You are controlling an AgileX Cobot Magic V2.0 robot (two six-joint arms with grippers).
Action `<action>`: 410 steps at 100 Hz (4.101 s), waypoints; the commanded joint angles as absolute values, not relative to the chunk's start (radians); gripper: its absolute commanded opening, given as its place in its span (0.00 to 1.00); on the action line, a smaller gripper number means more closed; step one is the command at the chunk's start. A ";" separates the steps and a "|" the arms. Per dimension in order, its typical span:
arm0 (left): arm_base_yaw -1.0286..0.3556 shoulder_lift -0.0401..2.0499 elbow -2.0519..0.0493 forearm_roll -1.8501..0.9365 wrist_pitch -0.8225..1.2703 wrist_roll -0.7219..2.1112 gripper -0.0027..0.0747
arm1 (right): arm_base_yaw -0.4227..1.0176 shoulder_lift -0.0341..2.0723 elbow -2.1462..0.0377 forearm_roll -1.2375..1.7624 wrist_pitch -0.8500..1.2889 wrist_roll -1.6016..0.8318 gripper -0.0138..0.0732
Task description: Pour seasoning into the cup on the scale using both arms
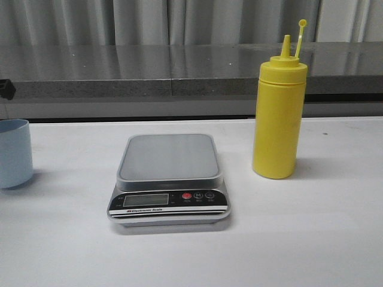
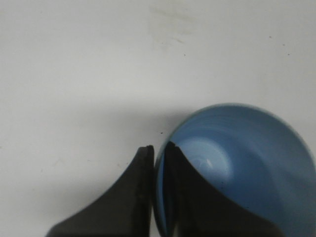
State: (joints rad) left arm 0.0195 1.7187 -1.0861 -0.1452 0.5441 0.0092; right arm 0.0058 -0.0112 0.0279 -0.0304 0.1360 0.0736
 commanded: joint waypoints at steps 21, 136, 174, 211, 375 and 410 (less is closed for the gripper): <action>-0.007 1.660 -1.290 -0.212 0.688 0.012 0.01 | -0.001 -0.030 0.007 -0.030 0.053 0.068 0.08; -0.446 1.867 -1.565 -0.195 0.691 0.037 0.01 | -0.001 -0.030 0.007 -0.030 0.053 0.068 0.08; -0.456 1.880 -1.565 -0.193 0.691 0.037 0.01 | -0.001 -0.030 0.007 -0.030 0.053 0.068 0.08; -0.456 1.880 -1.565 -0.193 0.692 0.039 0.13 | -0.001 -0.030 0.007 -0.030 0.053 0.068 0.08; -0.084 1.064 -0.838 -0.195 0.189 0.046 0.68 | -0.001 -0.030 0.007 -0.030 0.053 0.068 0.08; -0.084 0.649 -0.495 -0.165 0.050 0.070 0.68 | -0.001 -0.030 0.007 -0.030 0.053 0.068 0.08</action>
State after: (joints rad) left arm -0.0856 0.7381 -0.5237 -0.1730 0.1397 0.0693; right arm 0.0058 -0.0112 0.0279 -0.0304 0.1360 0.0736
